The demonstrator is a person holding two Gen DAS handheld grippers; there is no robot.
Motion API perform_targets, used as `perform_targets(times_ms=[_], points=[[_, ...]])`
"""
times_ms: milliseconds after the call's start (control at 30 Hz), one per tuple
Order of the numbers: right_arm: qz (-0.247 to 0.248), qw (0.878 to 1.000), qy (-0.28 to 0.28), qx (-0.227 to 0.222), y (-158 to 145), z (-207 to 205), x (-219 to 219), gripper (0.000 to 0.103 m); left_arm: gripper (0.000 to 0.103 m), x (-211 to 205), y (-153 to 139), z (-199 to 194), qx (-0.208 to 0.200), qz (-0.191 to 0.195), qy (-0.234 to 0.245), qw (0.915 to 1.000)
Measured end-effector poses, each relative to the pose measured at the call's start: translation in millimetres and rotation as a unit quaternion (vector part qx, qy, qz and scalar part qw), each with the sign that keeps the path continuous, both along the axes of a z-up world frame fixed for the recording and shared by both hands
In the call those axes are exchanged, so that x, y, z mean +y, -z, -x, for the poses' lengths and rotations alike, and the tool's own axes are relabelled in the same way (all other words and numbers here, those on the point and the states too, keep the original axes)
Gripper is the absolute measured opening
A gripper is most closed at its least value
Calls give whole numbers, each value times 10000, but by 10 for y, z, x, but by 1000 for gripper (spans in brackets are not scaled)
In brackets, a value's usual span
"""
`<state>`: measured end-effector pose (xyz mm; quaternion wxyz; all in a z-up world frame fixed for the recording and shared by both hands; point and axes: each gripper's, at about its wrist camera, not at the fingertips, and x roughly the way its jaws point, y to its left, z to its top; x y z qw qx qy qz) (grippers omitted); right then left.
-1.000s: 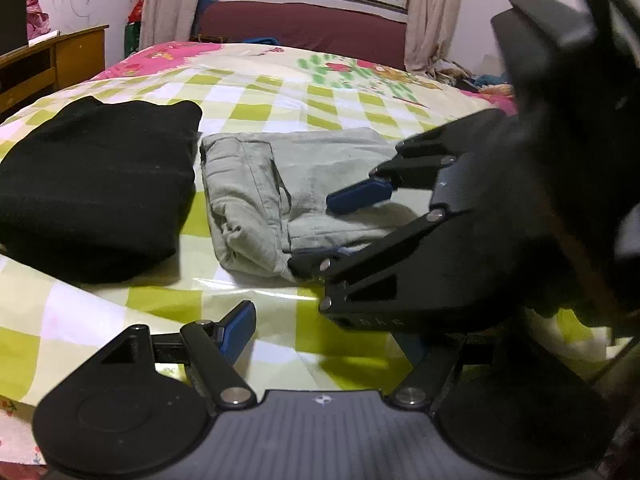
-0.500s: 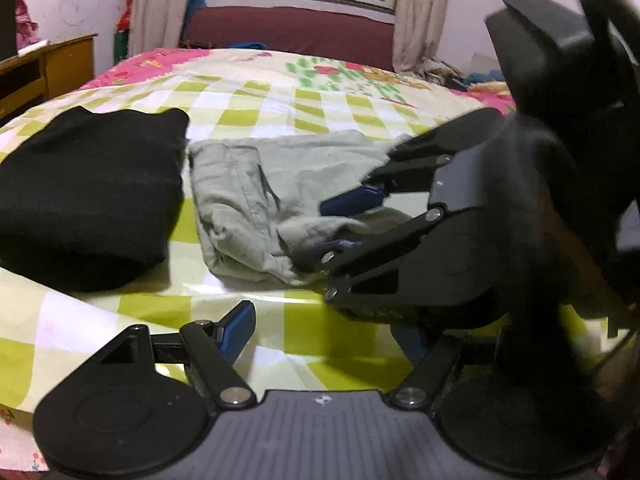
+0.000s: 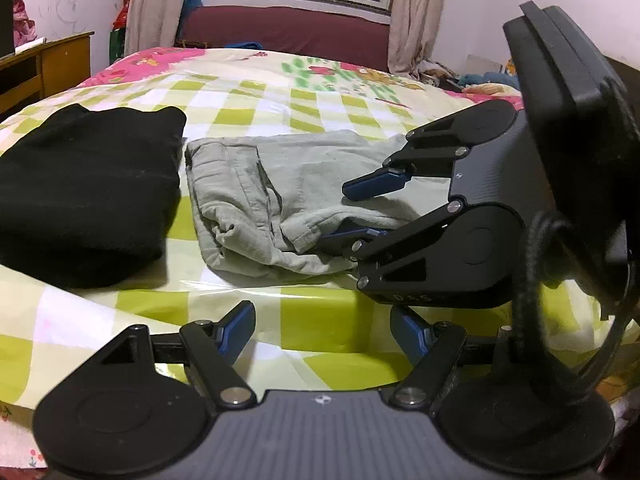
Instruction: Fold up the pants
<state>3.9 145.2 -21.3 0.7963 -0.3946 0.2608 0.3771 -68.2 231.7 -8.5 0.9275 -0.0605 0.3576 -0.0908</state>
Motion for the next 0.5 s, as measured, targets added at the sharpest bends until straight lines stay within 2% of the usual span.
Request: perform_targets(times_ms=[200, 333, 500], points=[[-96, 9996, 239, -94, -37, -90, -19, 43, 87, 19, -3, 16, 8, 40, -7, 10000], [-178, 9997, 112, 105, -101, -50, -78, 43, 87, 22, -12, 18, -11, 51, -1, 10000], [312, 9994, -157, -57, 11, 29, -73, 46, 87, -11, 11, -6, 40, -10, 52, 10000]])
